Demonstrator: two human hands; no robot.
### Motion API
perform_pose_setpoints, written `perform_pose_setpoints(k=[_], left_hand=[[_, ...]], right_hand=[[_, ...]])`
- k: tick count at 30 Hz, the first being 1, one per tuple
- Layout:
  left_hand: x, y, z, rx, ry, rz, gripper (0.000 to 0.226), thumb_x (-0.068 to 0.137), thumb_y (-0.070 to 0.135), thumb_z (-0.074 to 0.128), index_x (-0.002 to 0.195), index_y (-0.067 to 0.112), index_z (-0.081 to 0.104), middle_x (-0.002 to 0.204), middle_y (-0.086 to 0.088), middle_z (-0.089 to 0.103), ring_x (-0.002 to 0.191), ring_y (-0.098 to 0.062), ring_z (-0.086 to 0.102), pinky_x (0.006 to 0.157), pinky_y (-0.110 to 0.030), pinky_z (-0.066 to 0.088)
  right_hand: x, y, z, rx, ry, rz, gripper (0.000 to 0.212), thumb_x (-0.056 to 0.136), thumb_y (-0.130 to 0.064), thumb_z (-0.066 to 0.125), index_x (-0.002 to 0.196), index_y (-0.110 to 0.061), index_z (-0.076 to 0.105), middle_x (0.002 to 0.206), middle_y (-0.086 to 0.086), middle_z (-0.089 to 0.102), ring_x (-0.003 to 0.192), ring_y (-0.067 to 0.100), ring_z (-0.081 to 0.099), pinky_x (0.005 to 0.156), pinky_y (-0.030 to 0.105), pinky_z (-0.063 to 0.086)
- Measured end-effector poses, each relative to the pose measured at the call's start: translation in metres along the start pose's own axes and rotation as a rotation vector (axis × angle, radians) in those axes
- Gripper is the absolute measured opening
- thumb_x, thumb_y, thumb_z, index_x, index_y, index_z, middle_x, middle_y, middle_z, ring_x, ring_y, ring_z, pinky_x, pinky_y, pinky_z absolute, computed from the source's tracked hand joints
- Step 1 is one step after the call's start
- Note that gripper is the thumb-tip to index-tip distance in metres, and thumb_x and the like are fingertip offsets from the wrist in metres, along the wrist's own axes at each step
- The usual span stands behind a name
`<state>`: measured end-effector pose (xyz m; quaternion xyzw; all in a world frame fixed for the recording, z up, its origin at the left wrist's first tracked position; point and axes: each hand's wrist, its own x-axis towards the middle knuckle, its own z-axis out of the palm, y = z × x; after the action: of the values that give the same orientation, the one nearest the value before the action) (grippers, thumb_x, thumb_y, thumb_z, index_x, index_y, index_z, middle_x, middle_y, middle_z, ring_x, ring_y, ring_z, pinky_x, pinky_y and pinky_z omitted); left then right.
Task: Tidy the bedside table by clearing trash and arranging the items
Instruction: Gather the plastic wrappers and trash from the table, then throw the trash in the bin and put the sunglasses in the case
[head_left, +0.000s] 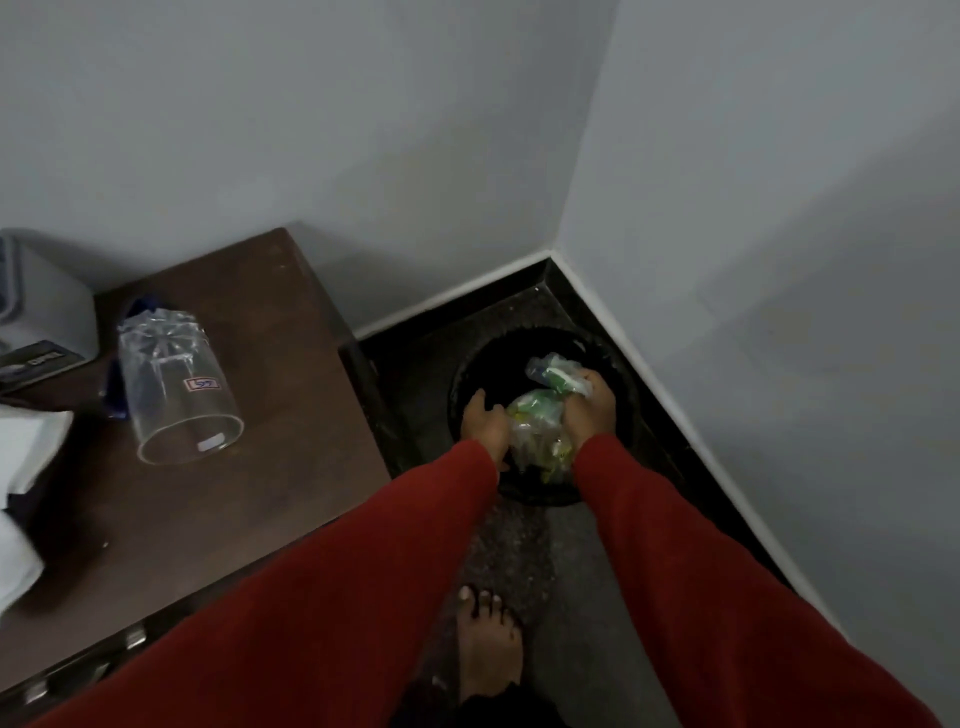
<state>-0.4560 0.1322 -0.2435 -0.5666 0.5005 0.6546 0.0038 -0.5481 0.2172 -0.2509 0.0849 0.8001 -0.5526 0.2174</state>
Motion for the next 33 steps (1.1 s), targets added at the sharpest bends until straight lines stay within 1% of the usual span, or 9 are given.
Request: perform_pose_setpoints(k=[4, 7, 11, 16, 19, 23, 28, 30, 33], left_hand=[[-0.018, 0.012, -0.009, 0.208, 0.004, 0.153, 0.056, 0.102, 0.012, 0.047, 0.157, 0.010, 0.033, 0.156, -0.017, 0.041, 0.139, -0.036, 0.046, 0.115, -0.044, 0.039], [-0.019, 0.014, -0.013, 0.250, 0.025, 0.193, 0.053, 0.102, 0.009, 0.047, 0.154, 0.009, 0.038, 0.154, -0.018, 0.044, 0.136, -0.039, 0.048, 0.113, -0.045, 0.041], [-0.025, 0.018, -0.016, 0.219, 0.017, 0.185, 0.052, 0.102, 0.009, 0.044, 0.153, 0.016, 0.041, 0.155, -0.014, 0.044, 0.134, -0.038, 0.049, 0.106, -0.053, 0.048], [-0.058, 0.035, -0.023, 0.143, -0.011, 0.279, 0.044, 0.101, 0.001, 0.046, 0.142, 0.016, 0.053, 0.151, -0.008, 0.050, 0.136, -0.028, 0.050, 0.109, -0.048, 0.046], [-0.091, 0.054, -0.038, 0.112, 0.011, 0.351, 0.030, 0.103, 0.011, 0.051, 0.128, 0.017, 0.065, 0.137, -0.008, 0.062, 0.123, -0.027, 0.059, 0.100, -0.048, 0.053], [-0.143, 0.079, -0.074, 0.090, 0.006, 0.470, 0.024, 0.103, 0.015, 0.052, 0.121, 0.017, 0.068, 0.113, -0.001, 0.064, 0.104, -0.017, 0.059, 0.095, -0.048, 0.056], [-0.205, 0.094, -0.138, 0.068, 0.121, 0.600, 0.021, 0.102, 0.014, 0.053, 0.114, 0.014, 0.070, 0.098, -0.018, 0.068, 0.074, -0.013, 0.059, 0.076, -0.044, 0.057], [-0.226, 0.092, -0.167, 0.065, 0.153, 0.639, 0.019, 0.101, 0.014, 0.054, 0.110, 0.014, 0.071, 0.098, -0.020, 0.069, 0.074, -0.011, 0.062, 0.074, -0.043, 0.056], [-0.253, 0.086, -0.210, 0.000, 0.195, 0.674, 0.022, 0.100, 0.008, 0.053, 0.113, 0.007, 0.070, 0.100, -0.018, 0.069, 0.093, -0.031, 0.064, 0.082, -0.044, 0.053]], right_hand=[[0.015, 0.006, -0.005, -0.188, -0.310, 0.131, 0.076, 0.077, -0.029, 0.072, 0.143, -0.048, 0.038, 0.154, 0.003, 0.023, 0.133, 0.029, 0.041, 0.104, 0.043, 0.045], [0.013, 0.005, -0.010, -0.427, -0.300, 0.029, 0.083, 0.085, -0.034, 0.070, 0.153, -0.037, 0.022, 0.161, 0.010, 0.005, 0.142, 0.036, 0.028, 0.106, 0.041, 0.039], [0.004, -0.002, -0.017, -0.551, -0.063, -0.295, 0.052, 0.094, -0.025, 0.059, 0.142, -0.012, 0.044, 0.148, 0.018, 0.033, 0.132, 0.037, 0.041, 0.105, 0.040, 0.038], [-0.027, -0.030, -0.030, -0.534, -0.008, -0.530, 0.020, 0.091, -0.007, 0.057, 0.108, -0.006, 0.068, 0.113, 0.019, 0.055, 0.106, 0.039, 0.057, 0.093, 0.044, 0.049], [-0.052, -0.049, -0.038, -0.544, -0.021, -0.631, 0.019, 0.088, -0.003, 0.056, 0.101, -0.009, 0.069, 0.103, 0.016, 0.057, 0.099, 0.036, 0.058, 0.088, 0.047, 0.051], [-0.100, -0.089, -0.043, -0.496, -0.096, -0.735, 0.027, 0.083, 0.007, 0.054, 0.099, -0.009, 0.069, 0.099, 0.011, 0.057, 0.086, 0.022, 0.057, 0.083, 0.030, 0.047], [-0.171, -0.139, -0.034, -0.467, -0.161, -0.890, 0.024, 0.081, 0.003, 0.059, 0.095, -0.013, 0.070, 0.089, 0.001, 0.057, 0.078, 0.017, 0.058, 0.078, 0.031, 0.048], [-0.201, -0.155, -0.025, -0.452, -0.193, -0.953, 0.022, 0.081, 0.004, 0.060, 0.093, -0.011, 0.071, 0.090, 0.007, 0.062, 0.081, 0.023, 0.062, 0.078, 0.030, 0.049], [-0.247, -0.174, -0.011, -0.446, -0.252, -1.047, 0.021, 0.080, 0.006, 0.061, 0.092, -0.007, 0.072, 0.093, 0.012, 0.065, 0.083, 0.024, 0.063, 0.080, 0.025, 0.046]])
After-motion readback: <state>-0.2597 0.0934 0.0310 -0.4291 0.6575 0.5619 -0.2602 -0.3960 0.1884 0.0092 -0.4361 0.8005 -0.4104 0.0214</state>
